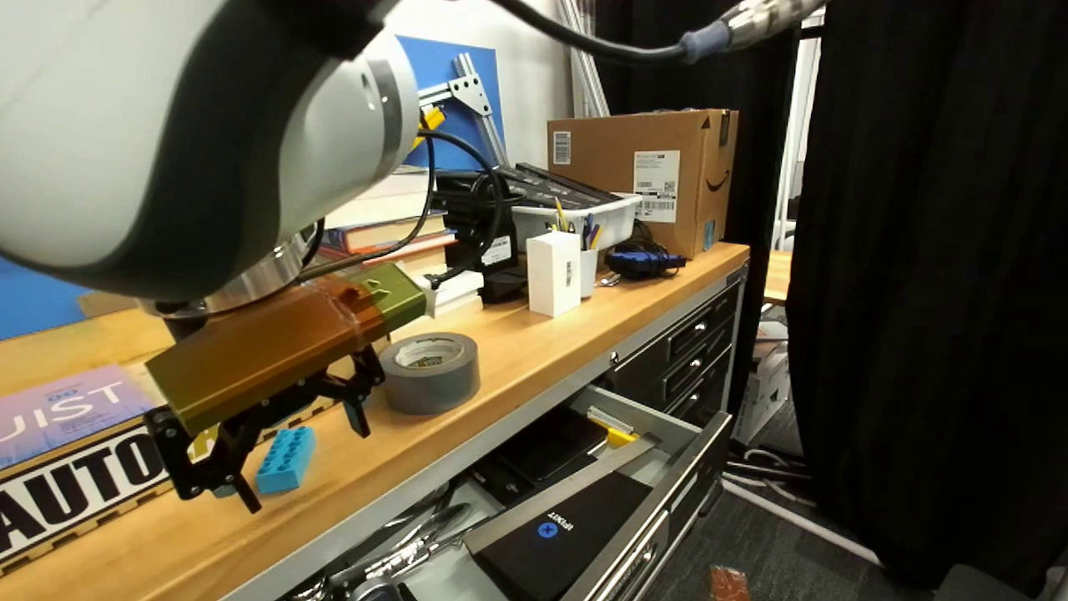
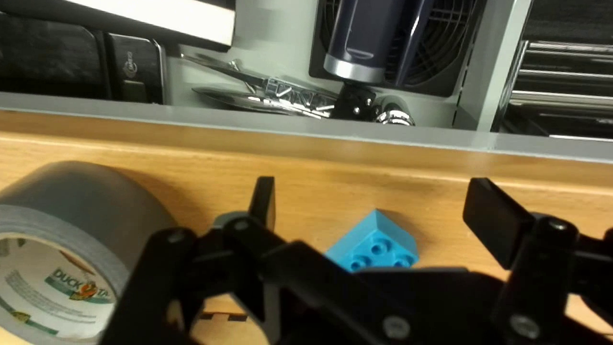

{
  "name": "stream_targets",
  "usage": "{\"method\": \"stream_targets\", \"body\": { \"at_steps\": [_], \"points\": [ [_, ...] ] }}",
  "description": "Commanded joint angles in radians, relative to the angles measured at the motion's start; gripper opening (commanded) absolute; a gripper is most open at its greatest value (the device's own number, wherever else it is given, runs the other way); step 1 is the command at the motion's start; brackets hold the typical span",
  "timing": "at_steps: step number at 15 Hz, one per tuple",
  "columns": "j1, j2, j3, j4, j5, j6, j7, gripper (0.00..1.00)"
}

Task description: Put the blue lego brick in the open drawer then close the drawer

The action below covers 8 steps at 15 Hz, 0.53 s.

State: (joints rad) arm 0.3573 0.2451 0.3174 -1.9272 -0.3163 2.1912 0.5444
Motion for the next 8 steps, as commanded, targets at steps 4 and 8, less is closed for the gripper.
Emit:
{"method": "stream_targets", "body": {
  "at_steps": [4, 8],
  "points": [
    [0.074, 0.147, -0.082, 0.206, -0.006, -0.051, 0.029, 1.0],
    [0.09, 0.189, -0.116, 0.267, -0.007, -0.061, 0.025, 0.75]
  ]
}}
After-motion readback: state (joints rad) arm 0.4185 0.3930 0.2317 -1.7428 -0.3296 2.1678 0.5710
